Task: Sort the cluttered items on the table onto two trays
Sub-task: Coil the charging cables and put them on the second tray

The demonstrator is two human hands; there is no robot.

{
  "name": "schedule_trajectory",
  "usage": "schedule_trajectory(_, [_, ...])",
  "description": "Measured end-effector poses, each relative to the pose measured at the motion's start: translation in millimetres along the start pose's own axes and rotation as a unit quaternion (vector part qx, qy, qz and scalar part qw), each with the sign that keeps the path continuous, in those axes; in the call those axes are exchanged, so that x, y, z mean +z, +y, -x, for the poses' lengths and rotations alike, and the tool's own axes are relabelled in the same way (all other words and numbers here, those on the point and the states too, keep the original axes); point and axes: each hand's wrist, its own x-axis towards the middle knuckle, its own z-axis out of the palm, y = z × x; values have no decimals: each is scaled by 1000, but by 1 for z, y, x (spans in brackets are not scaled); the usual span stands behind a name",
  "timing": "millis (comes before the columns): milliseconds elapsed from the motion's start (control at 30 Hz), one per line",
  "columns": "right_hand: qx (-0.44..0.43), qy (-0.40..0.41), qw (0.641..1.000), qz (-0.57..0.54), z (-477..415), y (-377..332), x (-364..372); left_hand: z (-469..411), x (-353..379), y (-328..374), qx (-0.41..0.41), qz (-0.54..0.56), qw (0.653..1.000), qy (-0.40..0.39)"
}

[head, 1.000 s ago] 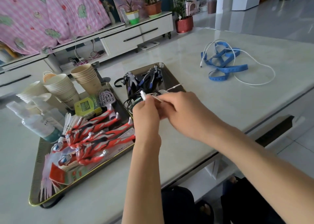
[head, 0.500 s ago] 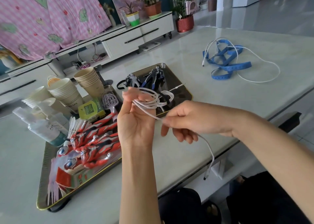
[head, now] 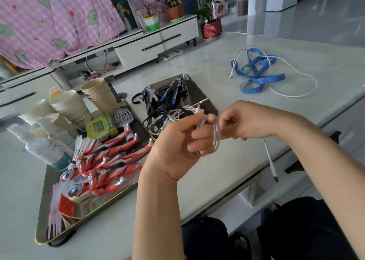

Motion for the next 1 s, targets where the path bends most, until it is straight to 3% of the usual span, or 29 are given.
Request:
schedule_trajectory(133, [3, 48, 997, 67, 2, -4, -1, 0, 5, 0, -56, -67, 996, 10])
schedule_trajectory(267, [-3, 1, 998, 55, 8, -7, -1, 2, 8, -2, -89, -152, 983, 48])
schedule_trajectory(400, [9, -52, 999, -12, 13, -11, -6, 0, 14, -6, -114, -296, 947, 54])
schedule_trajectory(533, [23, -61, 997, -40, 15, -13, -6, -3, 17, -8, -124, -328, 932, 87])
schedule_trajectory(700, [16, 86, 991, -100, 7, -19, 5, -14, 22, -12, -33, -268, 949, 163])
schedule_trajectory(833, [-45, 148, 975, -159, 14, -35, 19, -16, 16, -11, 135, -241, 916, 292])
schedule_trajectory(900, [-74, 144, 970, -181, 19, -46, 31, -19, 15, -7, 185, -146, 916, 324])
schedule_trajectory(1000, [-88, 101, 977, -167, 17, -50, 44, -16, 2, -3, 234, 92, 936, 246])
